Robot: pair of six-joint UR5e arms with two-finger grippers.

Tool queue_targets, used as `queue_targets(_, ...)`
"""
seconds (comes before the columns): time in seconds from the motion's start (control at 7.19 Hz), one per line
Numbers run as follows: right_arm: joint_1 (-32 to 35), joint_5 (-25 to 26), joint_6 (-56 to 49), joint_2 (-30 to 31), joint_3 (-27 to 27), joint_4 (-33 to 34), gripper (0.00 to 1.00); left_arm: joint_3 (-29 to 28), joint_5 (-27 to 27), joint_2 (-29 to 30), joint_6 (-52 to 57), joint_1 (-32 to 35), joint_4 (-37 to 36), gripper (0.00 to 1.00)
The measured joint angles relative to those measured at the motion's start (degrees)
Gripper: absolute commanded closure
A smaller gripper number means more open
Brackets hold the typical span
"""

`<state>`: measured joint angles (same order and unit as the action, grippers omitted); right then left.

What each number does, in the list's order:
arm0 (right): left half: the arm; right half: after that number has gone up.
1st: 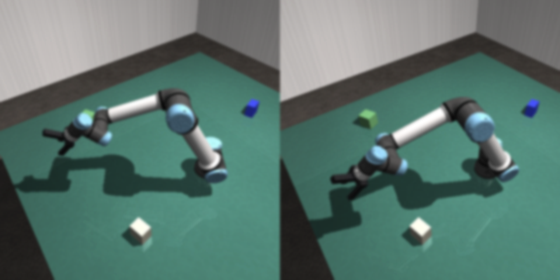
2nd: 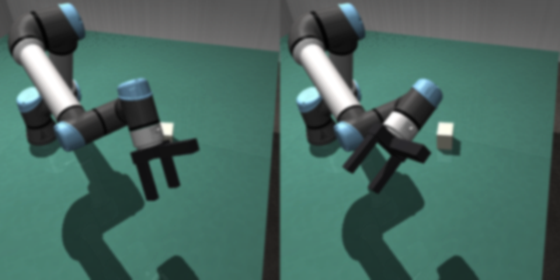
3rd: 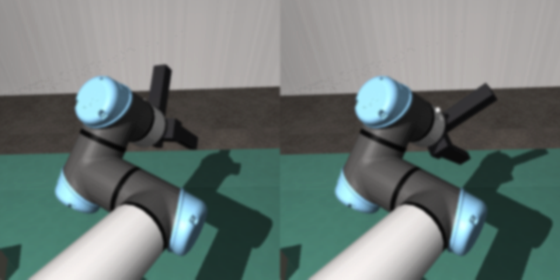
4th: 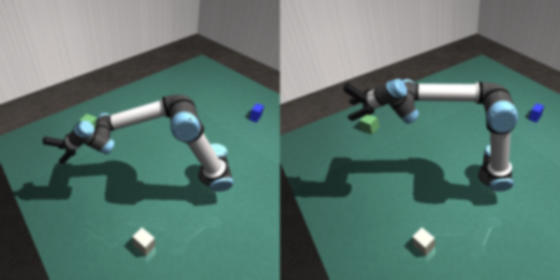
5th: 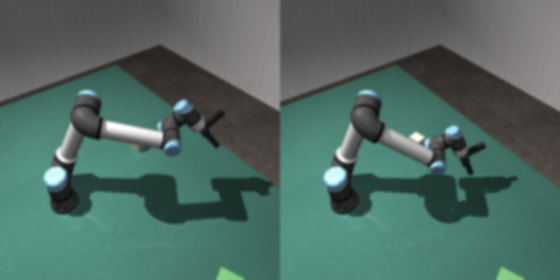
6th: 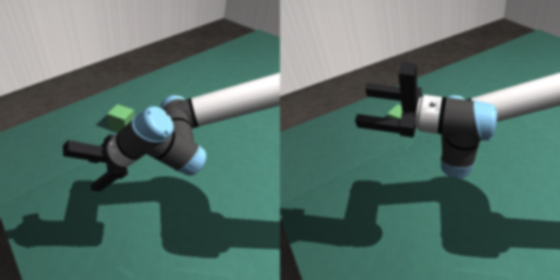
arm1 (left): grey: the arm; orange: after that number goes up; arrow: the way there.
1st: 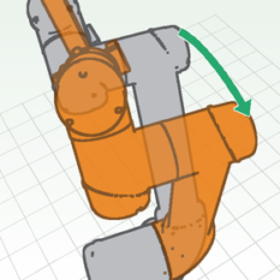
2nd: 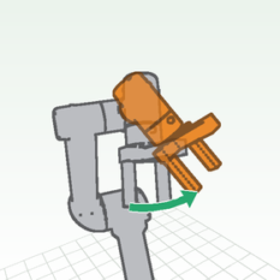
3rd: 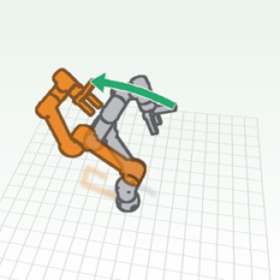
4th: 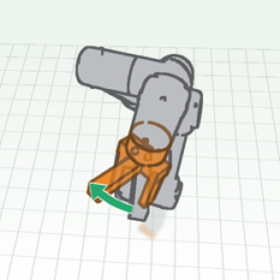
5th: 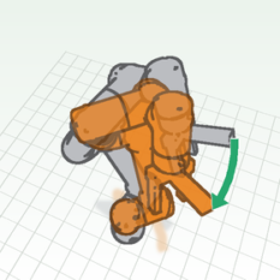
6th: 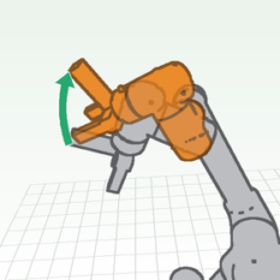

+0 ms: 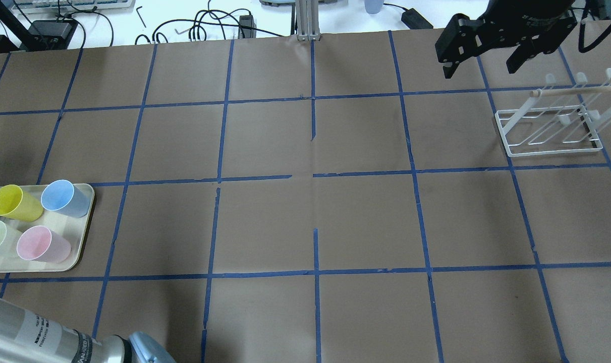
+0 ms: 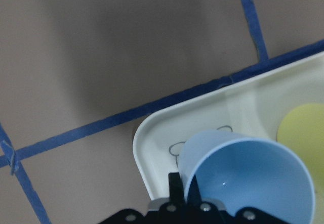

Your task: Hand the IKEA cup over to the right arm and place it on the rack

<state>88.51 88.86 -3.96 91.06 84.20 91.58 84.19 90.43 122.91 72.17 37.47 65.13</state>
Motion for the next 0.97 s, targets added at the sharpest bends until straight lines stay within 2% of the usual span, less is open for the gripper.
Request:
queue_targets(0.28,0.00,0.00,0.00,0.00,0.02,0.00,0.00,-1.18,-0.19,-0.82,0.35,-0.11,1.10,1.00)
queue_targets(0.56,0.00,-0.04,0.00,0.00,0.04,0.06,0.00,-6.32,-2.64,-1.75,1.70,0.01,6.71,1.00)
queue_targets(0.7,0.00,-0.04,0.00,0.00,0.05,0.06,0.00,-10.17,-5.91,-2.49,2.32,0.21,12.88,1.00)
queue_targets(0.97,-0.32,-0.63,0.02,-0.02,-0.09,-0.59,0.00,-15.97,-15.71,-5.69,2.42,1.04,30.05,1.00)
